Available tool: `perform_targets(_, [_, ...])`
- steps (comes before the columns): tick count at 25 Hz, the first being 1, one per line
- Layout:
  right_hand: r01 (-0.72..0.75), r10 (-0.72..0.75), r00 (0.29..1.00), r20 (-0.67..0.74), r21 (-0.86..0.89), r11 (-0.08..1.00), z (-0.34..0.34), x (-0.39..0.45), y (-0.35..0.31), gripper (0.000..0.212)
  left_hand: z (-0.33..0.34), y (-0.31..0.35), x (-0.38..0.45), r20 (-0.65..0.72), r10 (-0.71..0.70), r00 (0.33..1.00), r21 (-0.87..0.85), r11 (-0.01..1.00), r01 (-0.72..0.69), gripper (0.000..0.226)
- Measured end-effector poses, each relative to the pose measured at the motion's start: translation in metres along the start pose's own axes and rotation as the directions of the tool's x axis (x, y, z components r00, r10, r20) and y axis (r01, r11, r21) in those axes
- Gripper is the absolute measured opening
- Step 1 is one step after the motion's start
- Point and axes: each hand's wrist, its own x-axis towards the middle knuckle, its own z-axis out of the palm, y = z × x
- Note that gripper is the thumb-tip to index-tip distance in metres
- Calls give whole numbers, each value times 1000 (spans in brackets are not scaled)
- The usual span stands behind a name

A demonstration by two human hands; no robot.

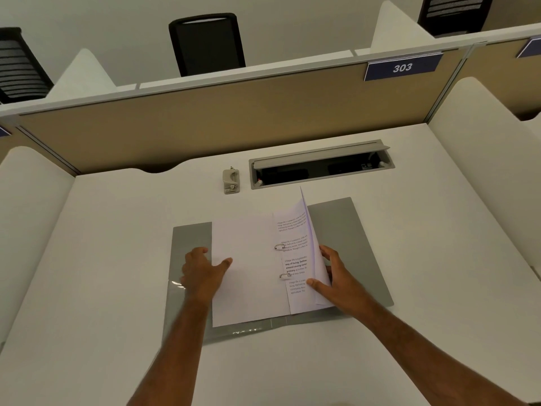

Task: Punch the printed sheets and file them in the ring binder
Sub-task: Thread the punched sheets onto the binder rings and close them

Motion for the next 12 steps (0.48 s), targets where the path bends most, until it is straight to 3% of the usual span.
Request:
perform_targets(2, [6,-6,1000,-11,-7,1000,2,0,1,81,9,10,-10,-38,149,988,65,987,-147,56])
perform_targets(4, [4,-4,1000,-10,-13,1000,3,1,1,81,21,26,-22,58,269,961,-98,960,-263,33])
perform_targets(6, [15,-15,1000,-6,-16,1000,4,1,2,82,28,48,-39,238,286,928,-313,927,-206,17])
perform_targets(8, [23,-23,1000,-13,-18,1000,5,2,2,82,40,71,-56,363,297,883,-427,895,-125,17])
perform_targets(12, [27,-28,999,-18,-37,999,6,3,2,83,61,98,-76,396,314,863,-463,880,-108,27])
